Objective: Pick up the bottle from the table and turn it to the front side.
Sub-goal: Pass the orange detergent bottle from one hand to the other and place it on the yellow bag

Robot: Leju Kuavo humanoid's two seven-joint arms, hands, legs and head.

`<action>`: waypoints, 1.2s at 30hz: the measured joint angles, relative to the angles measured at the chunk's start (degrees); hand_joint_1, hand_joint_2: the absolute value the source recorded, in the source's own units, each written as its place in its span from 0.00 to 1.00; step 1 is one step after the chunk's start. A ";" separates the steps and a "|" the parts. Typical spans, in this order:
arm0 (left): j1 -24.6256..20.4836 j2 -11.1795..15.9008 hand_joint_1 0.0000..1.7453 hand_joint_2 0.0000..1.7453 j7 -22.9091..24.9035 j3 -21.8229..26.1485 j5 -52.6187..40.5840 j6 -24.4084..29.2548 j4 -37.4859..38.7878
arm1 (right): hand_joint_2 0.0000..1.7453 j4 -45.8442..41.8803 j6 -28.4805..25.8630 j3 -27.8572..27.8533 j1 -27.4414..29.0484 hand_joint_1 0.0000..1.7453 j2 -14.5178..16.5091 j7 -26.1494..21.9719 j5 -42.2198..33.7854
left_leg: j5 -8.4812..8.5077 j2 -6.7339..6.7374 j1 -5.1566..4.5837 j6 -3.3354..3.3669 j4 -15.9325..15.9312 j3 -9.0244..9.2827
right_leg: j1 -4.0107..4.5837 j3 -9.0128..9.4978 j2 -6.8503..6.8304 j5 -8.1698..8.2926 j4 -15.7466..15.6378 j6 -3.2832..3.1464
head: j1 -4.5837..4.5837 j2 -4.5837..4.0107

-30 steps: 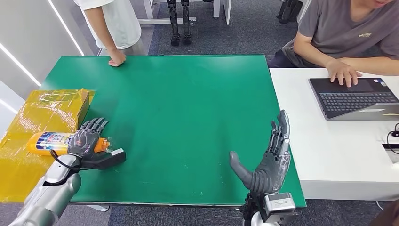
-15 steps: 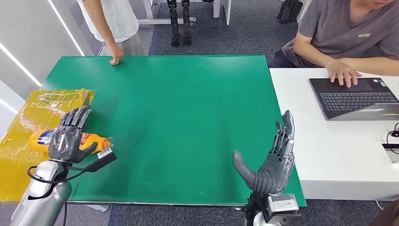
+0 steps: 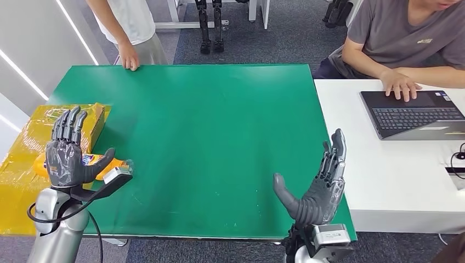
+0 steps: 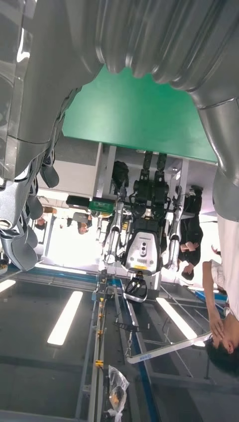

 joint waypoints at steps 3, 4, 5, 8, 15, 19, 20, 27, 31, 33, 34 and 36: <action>-1.12 -1.72 0.00 1.00 -0.69 -3.36 15.47 -2.00 -0.34 | 1.00 0.36 -0.07 0.26 -0.01 0.00 0.00 0.00 0.12 | 0.00 -0.08 0.00 0.00 0.02 0.01 | 0.00 0.01 -0.08 0.00 -0.01 0.00 | -0.01 0.00; -1.61 -2.53 0.00 1.00 -0.67 -5.16 21.30 -3.10 -0.40 | 1.00 0.49 -0.05 0.41 0.00 0.00 0.00 0.00 0.53 | 0.00 -0.12 0.00 0.00 0.02 0.00 | 0.00 0.03 -0.13 0.00 -0.01 0.00 | -0.01 0.00; -1.97 -3.43 0.00 1.00 -0.72 -7.03 26.85 -4.36 -0.53 | 1.00 0.61 0.03 0.64 0.02 0.00 0.00 0.00 1.08 | 0.00 -0.15 0.00 0.00 0.02 -0.01 | 0.00 0.05 -0.16 0.00 -0.01 0.00 | -0.01 0.00; -2.41 -6.41 0.00 1.00 -1.10 -12.21 40.40 -6.97 -1.42 | 1.00 0.76 0.37 1.44 0.21 0.00 0.00 0.00 2.52 | 0.00 -0.12 0.00 0.01 0.02 -0.03 | 0.00 0.05 -0.13 0.00 -0.02 0.01 | -0.01 0.00; -2.47 -11.61 0.00 1.00 -1.87 -19.45 54.74 -10.32 -6.25 | 1.00 1.74 2.25 2.65 0.11 0.00 0.00 0.00 3.05 | -0.02 -0.12 -0.02 0.03 0.02 -0.06 | -0.02 0.03 -0.13 0.00 -0.04 0.01 | -0.01 0.00; -1.29 -15.02 0.00 1.00 -1.95 -20.85 58.05 -12.94 -11.23 | 1.00 2.45 2.34 2.99 -0.77 0.00 0.00 0.08 3.42 | -0.02 -0.12 -0.01 0.03 0.02 -0.07 | -0.01 0.03 -0.12 0.00 -0.03 0.01 | -0.01 0.00; -0.89 -15.92 0.00 1.00 -1.97 -20.87 58.70 -13.48 -12.28 | 1.00 2.56 2.32 3.07 -1.05 0.00 0.00 0.14 3.47 | -0.02 -0.11 -0.01 0.03 0.02 -0.07 | -0.01 0.03 -0.12 0.00 -0.03 0.01 | -0.01 0.00; 1.39 -19.48 0.00 1.00 -1.98 -20.74 61.02 -15.86 -14.58 | 1.00 3.45 2.38 3.34 -2.74 0.00 0.00 1.01 3.75 | -0.02 -0.12 -0.01 0.03 0.01 -0.07 | -0.01 0.03 -0.13 0.00 -0.03 0.01 | -0.01 0.00; 3.03 -20.70 0.00 1.00 -1.98 -19.08 61.07 -20.16 -15.64 | 1.00 4.47 3.05 3.39 -3.47 0.00 0.01 1.48 4.19 | -0.02 -0.10 -0.01 0.03 0.01 -0.08 | -0.01 0.02 -0.12 0.00 -0.02 0.01 | -0.01 0.00; 3.88 -21.26 0.00 1.00 -1.98 -17.81 59.54 -21.46 -16.63 | 1.00 5.32 3.43 3.37 -4.03 0.00 0.04 1.22 4.05 | -0.02 -0.10 -0.01 0.03 0.01 -0.08 | -0.01 0.02 -0.12 0.00 -0.02 0.01 | 0.00 0.00; 4.17 -21.44 0.00 1.00 -1.98 -17.31 58.59 -21.49 -16.96 | 1.00 5.77 3.57 3.36 -4.38 0.00 0.07 1.07 3.93 | -0.02 -0.10 -0.01 0.03 0.01 -0.08 | -0.01 0.02 -0.13 0.00 -0.02 0.01 | 0.00 0.00; 4.73 -21.73 0.00 1.00 -1.98 -16.50 57.22 -20.98 -17.44 | 1.00 6.65 3.97 3.33 -5.14 0.00 0.19 0.94 3.73 | -0.02 -0.11 -0.01 0.03 0.01 -0.08 | -0.01 0.02 -0.13 0.00 -0.02 0.01 | 0.00 0.00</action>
